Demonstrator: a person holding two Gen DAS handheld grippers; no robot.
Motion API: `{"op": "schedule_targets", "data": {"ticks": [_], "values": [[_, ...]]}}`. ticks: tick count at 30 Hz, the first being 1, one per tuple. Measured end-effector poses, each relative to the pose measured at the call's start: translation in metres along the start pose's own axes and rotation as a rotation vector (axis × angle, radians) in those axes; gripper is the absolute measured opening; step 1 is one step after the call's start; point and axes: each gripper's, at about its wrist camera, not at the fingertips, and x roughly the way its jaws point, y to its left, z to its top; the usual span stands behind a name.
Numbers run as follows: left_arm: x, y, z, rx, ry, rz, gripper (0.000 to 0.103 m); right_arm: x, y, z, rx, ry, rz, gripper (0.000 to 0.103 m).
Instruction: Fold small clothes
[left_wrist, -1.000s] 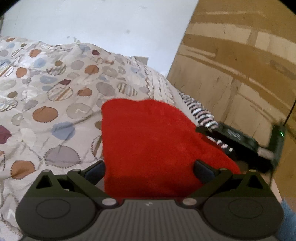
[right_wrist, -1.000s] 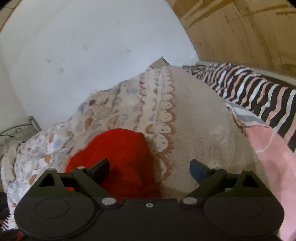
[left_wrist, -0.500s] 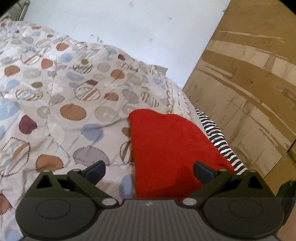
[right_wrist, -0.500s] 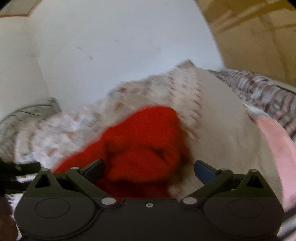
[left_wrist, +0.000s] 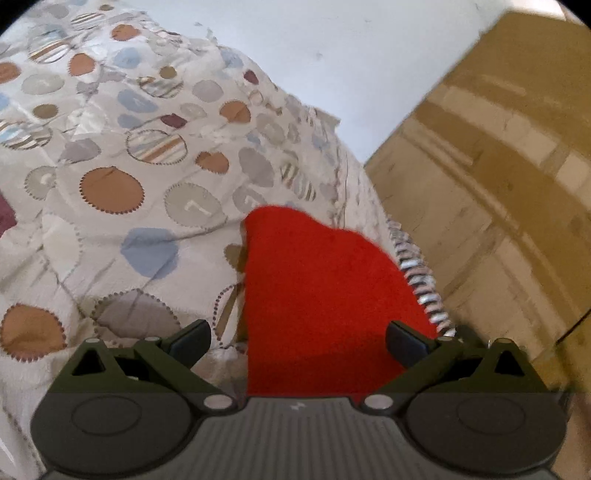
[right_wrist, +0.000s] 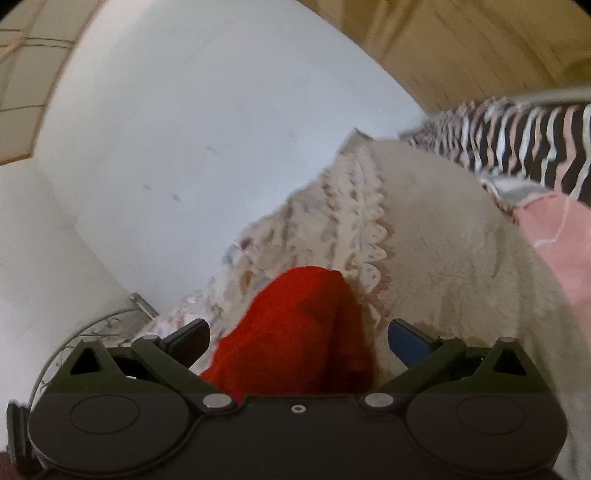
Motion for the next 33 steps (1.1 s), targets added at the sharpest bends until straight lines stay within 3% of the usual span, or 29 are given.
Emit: {"op": "schedule_targets", "data": {"ticks": [3, 4, 7, 14, 21, 25, 33], "values": [[0.006, -0.003, -0.004, 0.038, 0.022, -0.005, 0.102, 0.025, -0.003, 0.004, -0.005, 0.082, 0.02, 0.102], [0.005, -0.003, -0.006, 0.04, 0.019, -0.01, 0.102, 0.033, -0.002, 0.001, -0.033, 0.112, -0.01, 0.102], [0.01, 0.001, -0.008, 0.039, 0.043, -0.024, 0.102, 0.033, 0.003, -0.011, -0.134, 0.099, -0.024, 0.103], [0.017, 0.007, -0.014, 0.042, 0.048, -0.048, 0.103, 0.023, 0.003, -0.019, -0.152, 0.054, 0.004, 0.093], [0.017, 0.014, -0.013, 0.009, 0.048, -0.067, 0.103, 0.026, -0.007, 0.001, -0.032, 0.033, 0.105, 0.09], [0.016, 0.004, -0.013, 0.082, 0.024, -0.039, 0.103, 0.043, -0.006, -0.001, -0.076, 0.117, 0.042, 0.089], [0.015, -0.003, -0.012, 0.146, 0.015, -0.027, 0.103, 0.041, -0.011, -0.006, -0.069, 0.101, 0.027, 0.081]]}}
